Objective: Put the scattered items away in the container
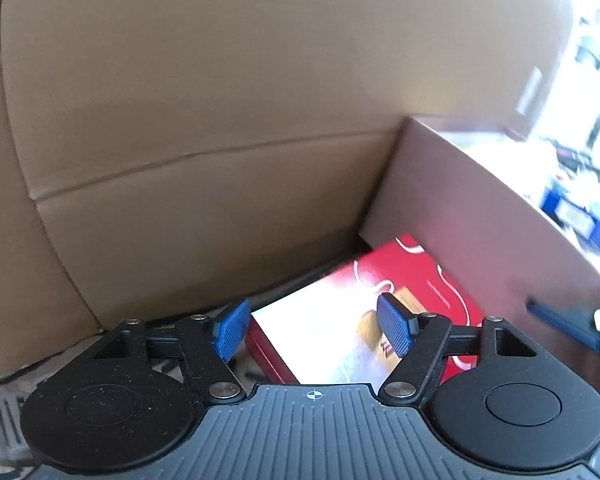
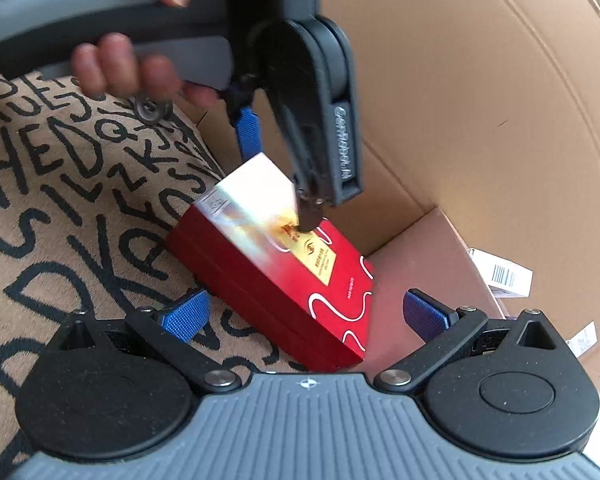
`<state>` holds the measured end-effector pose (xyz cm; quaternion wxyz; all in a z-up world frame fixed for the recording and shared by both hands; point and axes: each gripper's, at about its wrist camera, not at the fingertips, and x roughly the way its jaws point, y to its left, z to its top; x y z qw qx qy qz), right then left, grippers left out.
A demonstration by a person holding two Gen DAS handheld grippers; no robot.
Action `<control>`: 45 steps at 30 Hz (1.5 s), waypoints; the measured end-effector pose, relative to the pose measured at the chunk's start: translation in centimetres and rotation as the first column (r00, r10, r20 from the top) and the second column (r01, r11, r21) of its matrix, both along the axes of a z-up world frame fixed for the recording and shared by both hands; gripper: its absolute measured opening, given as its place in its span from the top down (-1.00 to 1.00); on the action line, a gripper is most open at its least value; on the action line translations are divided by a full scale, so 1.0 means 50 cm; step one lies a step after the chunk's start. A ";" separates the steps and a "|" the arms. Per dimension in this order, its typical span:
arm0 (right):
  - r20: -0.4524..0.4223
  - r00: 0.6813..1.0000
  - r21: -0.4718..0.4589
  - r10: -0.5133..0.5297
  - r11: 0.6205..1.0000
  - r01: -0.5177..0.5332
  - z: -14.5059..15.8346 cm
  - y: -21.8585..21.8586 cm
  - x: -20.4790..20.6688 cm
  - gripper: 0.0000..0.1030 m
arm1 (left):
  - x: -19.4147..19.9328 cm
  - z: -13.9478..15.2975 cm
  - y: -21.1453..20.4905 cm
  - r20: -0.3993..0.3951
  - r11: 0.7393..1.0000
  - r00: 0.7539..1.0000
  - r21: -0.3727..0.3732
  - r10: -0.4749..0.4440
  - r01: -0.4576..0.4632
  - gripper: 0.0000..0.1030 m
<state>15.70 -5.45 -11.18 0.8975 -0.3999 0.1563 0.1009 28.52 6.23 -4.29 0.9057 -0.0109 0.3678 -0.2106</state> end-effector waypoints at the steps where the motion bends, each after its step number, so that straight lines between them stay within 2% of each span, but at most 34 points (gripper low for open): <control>1: 0.002 1.000 -0.001 0.000 1.000 0.000 0.000 -0.002 -0.004 -0.98 | -0.013 -0.001 0.003 -0.005 1.000 1.000 -0.003 0.004 -0.004 -0.38; 10: 0.004 1.000 -0.029 0.007 1.000 -0.007 0.013 -0.029 -0.057 -0.99 | -0.181 0.002 0.020 -0.006 0.999 1.000 0.014 -0.029 0.029 -0.44; 15: 0.002 1.000 0.005 0.009 1.000 -0.009 0.022 -0.041 -0.099 -0.98 | -0.198 0.020 0.039 0.001 0.999 1.000 -0.034 0.009 -0.009 -0.56; 19: -0.048 0.997 0.084 0.054 0.995 -0.050 0.030 -0.037 -0.117 -0.98 | -0.182 0.026 0.058 -0.024 0.997 0.999 -0.074 0.026 -0.028 -0.60; 22: -0.107 0.988 0.131 0.107 0.987 -0.093 0.034 -0.025 -0.113 -0.98 | -0.165 0.012 0.048 -0.055 0.999 0.998 -0.032 0.022 -0.024 -0.59; 25: -0.147 0.980 0.193 0.135 0.976 -0.105 0.026 -0.013 -0.090 -0.98 | -0.156 0.003 0.048 -0.072 0.999 0.997 -0.050 -0.004 0.001 -0.63; 27: -0.195 0.971 0.272 0.141 0.959 -0.085 0.032 -0.011 -0.076 -0.97 | -0.147 0.003 0.050 -0.079 0.998 0.997 -0.063 -0.003 -0.002 -0.64; 29: -0.270 0.951 0.390 0.150 0.920 -0.034 0.032 -0.026 -0.040 -0.96 | -0.138 0.002 0.052 -0.085 0.997 0.996 -0.072 -0.001 -0.005 -0.65; 30: -0.305 0.941 0.436 0.148 0.900 0.000 0.030 -0.035 -0.021 -0.89 | -0.133 0.000 0.052 -0.092 0.997 0.996 -0.081 -0.002 -0.005 -0.66; 32: -0.373 0.916 0.517 0.148 0.853 0.073 0.025 -0.054 0.016 -0.63 | -0.125 -0.004 0.051 -0.107 0.994 0.994 -0.105 -0.007 -0.004 -0.59; 33: -0.387 0.908 0.544 0.162 0.835 0.083 0.026 -0.060 0.023 -0.47 | -0.125 -0.008 0.053 -0.114 0.992 0.993 -0.123 -0.014 0.000 -0.43; 34: -0.398 0.900 0.570 0.177 0.817 0.091 0.027 -0.066 0.029 -0.42 | -0.125 -0.011 0.054 -0.121 0.990 0.992 -0.142 -0.022 0.005 -0.38; 35: -0.396 0.901 0.569 0.178 0.818 0.088 0.027 -0.066 0.027 -0.39 | -0.129 -0.012 0.054 -0.118 0.989 0.993 -0.146 -0.017 -0.001 -0.37; 40: -0.340 0.913 0.505 0.225 0.863 -0.025 0.028 -0.053 -0.021 0.12 | -0.174 -0.007 0.053 -0.089 0.992 0.995 -0.113 0.038 -0.048 -0.36; 45: -0.347 0.901 0.502 0.260 0.863 -0.056 0.033 -0.056 -0.061 0.14 | -0.245 -0.010 0.051 -0.090 0.989 0.994 -0.131 0.062 -0.074 -0.36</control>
